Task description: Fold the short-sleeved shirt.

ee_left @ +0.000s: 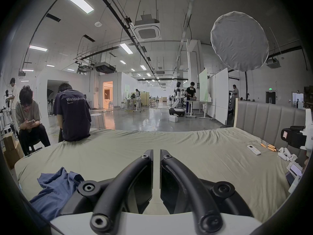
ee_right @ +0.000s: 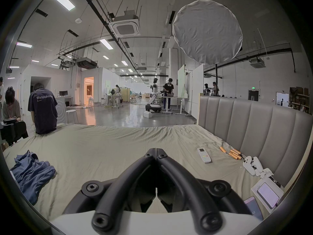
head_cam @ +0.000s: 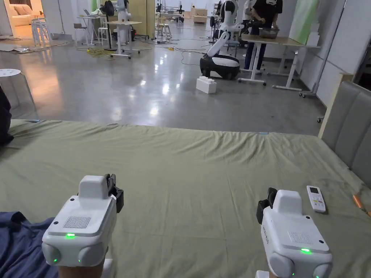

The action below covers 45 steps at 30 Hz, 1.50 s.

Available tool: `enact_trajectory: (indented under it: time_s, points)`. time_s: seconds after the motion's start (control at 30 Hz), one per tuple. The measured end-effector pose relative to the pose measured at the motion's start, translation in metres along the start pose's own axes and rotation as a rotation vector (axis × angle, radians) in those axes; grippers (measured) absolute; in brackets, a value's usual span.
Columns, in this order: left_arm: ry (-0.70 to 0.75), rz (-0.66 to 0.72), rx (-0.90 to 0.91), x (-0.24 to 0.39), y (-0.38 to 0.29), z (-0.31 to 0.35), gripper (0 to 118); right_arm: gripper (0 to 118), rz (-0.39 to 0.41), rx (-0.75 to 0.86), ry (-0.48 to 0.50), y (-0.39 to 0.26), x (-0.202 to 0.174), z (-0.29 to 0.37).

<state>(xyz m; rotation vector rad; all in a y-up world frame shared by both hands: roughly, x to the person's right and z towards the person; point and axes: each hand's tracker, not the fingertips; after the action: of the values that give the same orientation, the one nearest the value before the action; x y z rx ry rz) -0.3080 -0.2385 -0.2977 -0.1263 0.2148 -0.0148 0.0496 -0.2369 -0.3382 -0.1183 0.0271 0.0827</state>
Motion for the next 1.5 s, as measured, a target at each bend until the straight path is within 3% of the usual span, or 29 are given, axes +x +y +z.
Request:
enact_trajectory:
  time_s: [0.53,0.83,0.87,0.97,1.07,1.13,1.17,1.23,1.27,1.33,1.4,1.47,1.5]
  points:
    - [-0.013,0.005,-0.004,-0.002,0.0,0.002,8,0,-0.045,-0.009,-0.006,0.0,0.001,0.001]
    - [-0.006,0.009,-0.012,-0.007,-0.003,0.0,8,0,0.028,-0.015,0.001,-0.003,0.0,-0.001]
    - [-0.004,0.032,-0.012,-0.01,-0.003,0.0,8,0,0.01,-0.019,-0.004,-0.003,0.003,-0.002]
    - [-0.021,0.278,-0.015,-0.026,-0.002,-0.003,8,0,-0.126,-0.038,-0.057,0.001,0.013,-0.002]
    - [-0.031,0.533,-0.003,-0.043,-0.004,-0.006,8,0,-0.368,-0.083,-0.045,0.001,0.027,-0.004]
    - [-0.033,0.617,0.002,-0.045,-0.005,-0.007,8,0,-0.429,-0.075,-0.054,0.002,0.03,-0.004]
    - [-0.022,0.528,-0.006,-0.042,-0.002,-0.007,8,0,-0.386,-0.067,-0.057,0.004,0.028,-0.003]
    - [0.012,0.17,-0.033,-0.02,0.008,-0.006,8,0,-0.148,-0.024,-0.049,0.01,0.016,-0.003]
    - [-0.008,-0.1,-0.034,-0.008,0.01,-0.006,8,0,0.031,0.009,-0.015,0.013,0.006,-0.003]
    - [-0.014,-0.511,-0.049,0.019,0.004,-0.007,8,0,0.514,0.141,0.013,0.019,-0.019,-0.001]
    - [-0.036,-0.912,-0.032,0.033,-0.009,-0.005,8,0,0.839,0.105,0.055,-0.001,-0.031,-0.013]
    - [-0.037,-1.161,0.002,0.048,-0.008,0.013,8,0,1.106,0.119,0.059,-0.015,-0.036,-0.02]
    - [-0.021,-1.206,0.016,0.05,-0.009,0.017,8,0,1.193,0.128,0.064,-0.02,-0.036,-0.021]
